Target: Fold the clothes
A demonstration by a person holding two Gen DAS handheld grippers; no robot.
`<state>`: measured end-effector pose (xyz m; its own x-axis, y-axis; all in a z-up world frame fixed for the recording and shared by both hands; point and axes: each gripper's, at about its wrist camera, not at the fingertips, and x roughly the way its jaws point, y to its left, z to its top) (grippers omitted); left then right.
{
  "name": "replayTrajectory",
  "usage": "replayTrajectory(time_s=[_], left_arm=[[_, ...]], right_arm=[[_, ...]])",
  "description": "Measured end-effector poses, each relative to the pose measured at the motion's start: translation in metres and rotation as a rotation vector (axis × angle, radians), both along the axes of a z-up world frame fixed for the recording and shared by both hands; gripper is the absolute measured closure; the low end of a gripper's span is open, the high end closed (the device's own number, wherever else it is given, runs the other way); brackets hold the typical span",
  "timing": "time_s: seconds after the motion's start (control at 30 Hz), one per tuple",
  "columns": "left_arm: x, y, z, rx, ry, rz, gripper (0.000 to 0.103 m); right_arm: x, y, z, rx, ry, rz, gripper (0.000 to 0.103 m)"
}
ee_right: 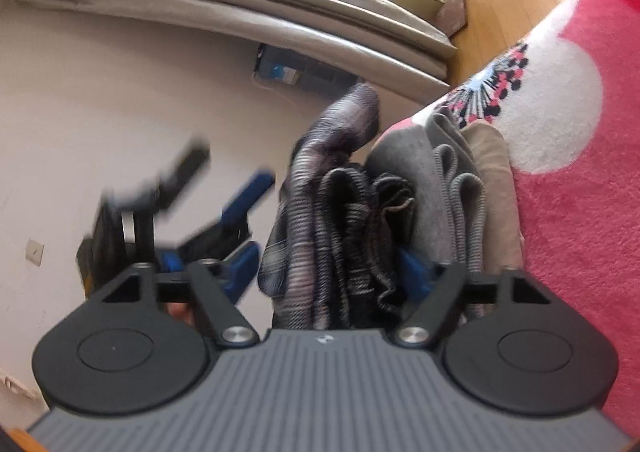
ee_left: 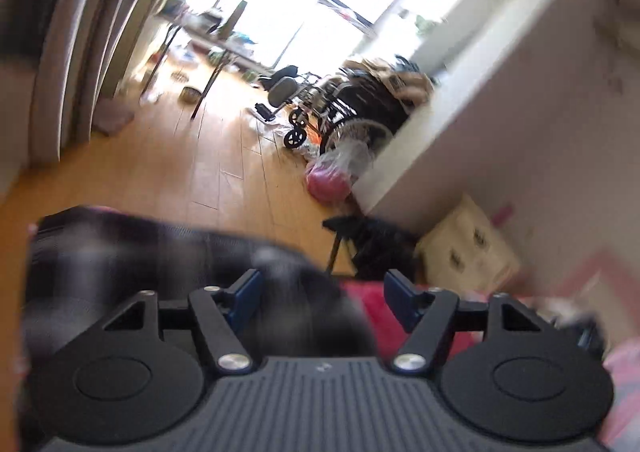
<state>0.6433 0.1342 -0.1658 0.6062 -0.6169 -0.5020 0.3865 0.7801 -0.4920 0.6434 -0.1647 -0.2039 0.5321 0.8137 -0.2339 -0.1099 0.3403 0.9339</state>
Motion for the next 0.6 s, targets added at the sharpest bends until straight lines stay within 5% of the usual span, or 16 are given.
replayTrajectory(time_s=[0.13,0.27,0.6], left_arm=[[-0.049,-0.007,0.002,0.102,-0.051,-0.064,0.031],[-0.083,-0.042,-0.001,0.286,-0.118,-0.142,0.028],[-0.094,-0.145,-0.018,0.644,-0.144,-0.178,0.025]], right_arm=[[-0.014,-0.006,0.003,0.002,0.019,0.025,0.019],[-0.028,-0.011,0.002,0.024,0.051,0.033,0.018],[-0.053,-0.025,0.003,0.072,0.120,-0.050,0.016]])
